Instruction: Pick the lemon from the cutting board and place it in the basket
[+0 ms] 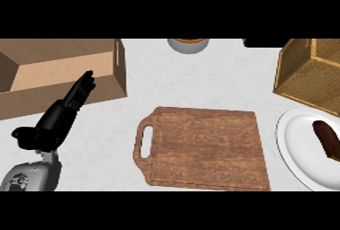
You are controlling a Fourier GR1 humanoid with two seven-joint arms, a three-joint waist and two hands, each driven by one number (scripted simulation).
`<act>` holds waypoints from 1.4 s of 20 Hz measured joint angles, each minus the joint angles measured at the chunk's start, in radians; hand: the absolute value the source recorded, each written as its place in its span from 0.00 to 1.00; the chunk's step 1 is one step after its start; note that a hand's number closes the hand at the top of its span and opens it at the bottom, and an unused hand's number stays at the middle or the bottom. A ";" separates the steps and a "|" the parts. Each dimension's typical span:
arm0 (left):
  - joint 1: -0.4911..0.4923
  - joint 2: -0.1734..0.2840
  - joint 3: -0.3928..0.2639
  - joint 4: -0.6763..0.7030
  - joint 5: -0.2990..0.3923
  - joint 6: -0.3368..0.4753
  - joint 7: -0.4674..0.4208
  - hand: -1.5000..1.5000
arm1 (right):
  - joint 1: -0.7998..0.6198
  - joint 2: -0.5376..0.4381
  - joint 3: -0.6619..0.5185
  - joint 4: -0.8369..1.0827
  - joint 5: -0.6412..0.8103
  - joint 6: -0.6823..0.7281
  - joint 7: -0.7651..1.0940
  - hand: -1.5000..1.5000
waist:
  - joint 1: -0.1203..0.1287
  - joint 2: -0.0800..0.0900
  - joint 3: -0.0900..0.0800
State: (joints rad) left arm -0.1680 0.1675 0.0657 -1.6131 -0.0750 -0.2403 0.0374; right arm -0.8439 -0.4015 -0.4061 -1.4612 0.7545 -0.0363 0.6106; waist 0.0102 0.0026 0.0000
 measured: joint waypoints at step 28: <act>-0.022 -0.011 0.001 0.038 -0.021 -0.001 -0.030 0.50 | -0.050 -0.255 -0.203 0.869 -0.204 -0.385 -0.741 0.00 | 0.014 0.006 0.001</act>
State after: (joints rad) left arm -0.1896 0.1565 0.0667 -1.5748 -0.0956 -0.2417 0.0075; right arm -0.8939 -0.6564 -0.6091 -0.5926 0.5510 -0.4218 -0.1307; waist 0.0238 0.0082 0.0012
